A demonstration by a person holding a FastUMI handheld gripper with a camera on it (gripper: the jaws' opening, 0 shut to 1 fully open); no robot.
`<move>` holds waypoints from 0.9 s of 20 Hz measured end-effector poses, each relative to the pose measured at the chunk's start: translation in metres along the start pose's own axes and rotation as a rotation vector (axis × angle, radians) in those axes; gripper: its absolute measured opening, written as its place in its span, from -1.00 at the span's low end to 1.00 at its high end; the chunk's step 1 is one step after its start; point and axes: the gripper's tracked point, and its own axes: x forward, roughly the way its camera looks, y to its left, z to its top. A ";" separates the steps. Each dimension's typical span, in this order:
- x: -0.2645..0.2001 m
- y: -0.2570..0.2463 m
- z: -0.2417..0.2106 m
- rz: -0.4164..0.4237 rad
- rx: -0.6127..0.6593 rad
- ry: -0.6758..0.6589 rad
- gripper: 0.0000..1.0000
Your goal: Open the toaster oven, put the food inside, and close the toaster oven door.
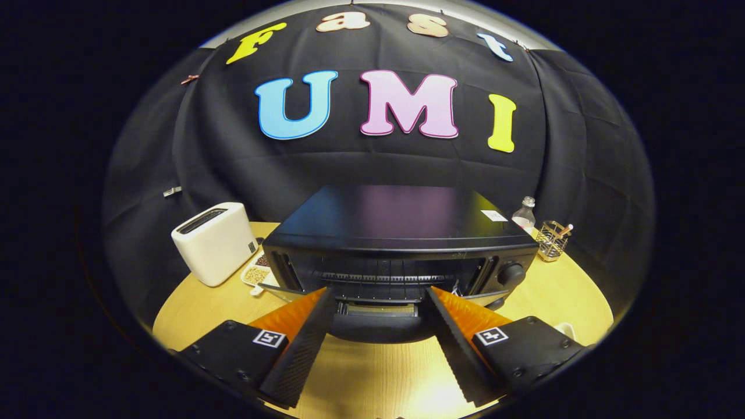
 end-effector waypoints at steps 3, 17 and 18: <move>-0.012 0.001 -0.018 0.003 -0.018 0.017 1.00; -0.044 -0.002 -0.110 0.075 -0.112 0.152 0.99; -0.047 0.000 -0.106 0.091 -0.113 0.141 0.99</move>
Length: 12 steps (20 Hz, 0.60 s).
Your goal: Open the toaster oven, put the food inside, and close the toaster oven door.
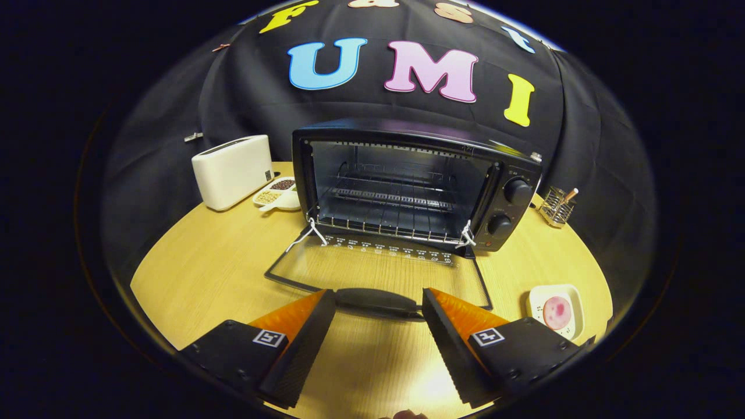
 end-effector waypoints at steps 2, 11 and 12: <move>-0.008 -0.010 0.003 0.007 -0.002 -0.008 0.99; -0.053 -0.130 0.012 -0.002 0.205 0.068 0.99; -0.059 -0.146 0.016 -0.004 0.218 0.069 0.99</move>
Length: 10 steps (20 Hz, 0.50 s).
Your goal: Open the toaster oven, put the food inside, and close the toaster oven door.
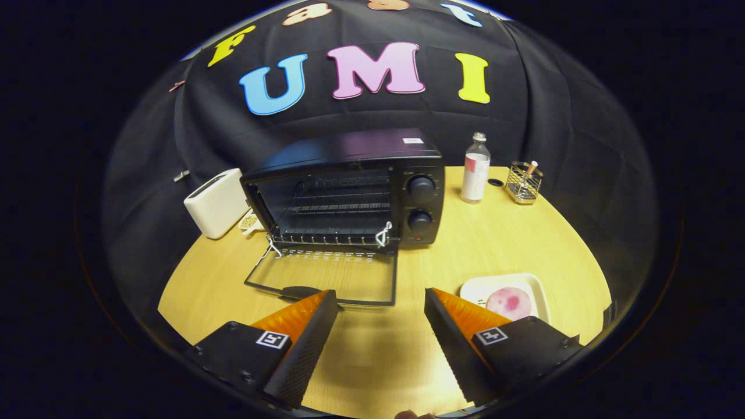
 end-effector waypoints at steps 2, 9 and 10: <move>-0.010 -0.031 0.013 -0.016 0.031 0.007 0.99; -0.026 -0.128 0.008 -0.059 0.098 0.101 1.00; -0.025 -0.141 0.006 -0.068 0.109 0.115 0.99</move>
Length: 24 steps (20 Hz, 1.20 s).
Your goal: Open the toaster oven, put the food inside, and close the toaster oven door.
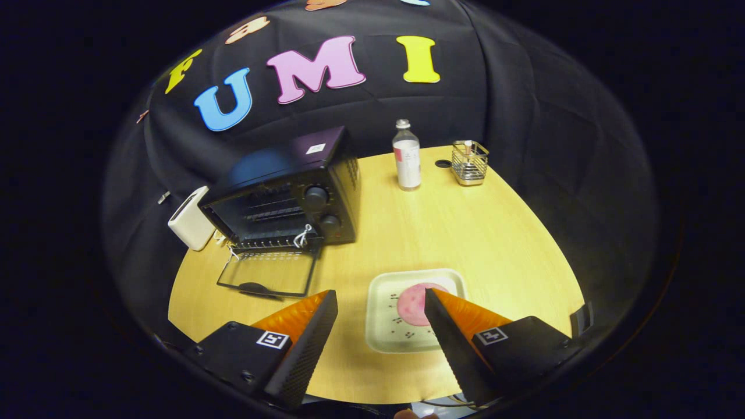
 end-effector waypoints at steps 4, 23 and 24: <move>0.014 -0.045 -0.017 -0.013 0.066 0.107 1.00; 0.090 -0.096 -0.092 -0.075 -0.014 0.389 0.95; 0.090 -0.097 -0.094 -0.090 -0.037 0.398 0.94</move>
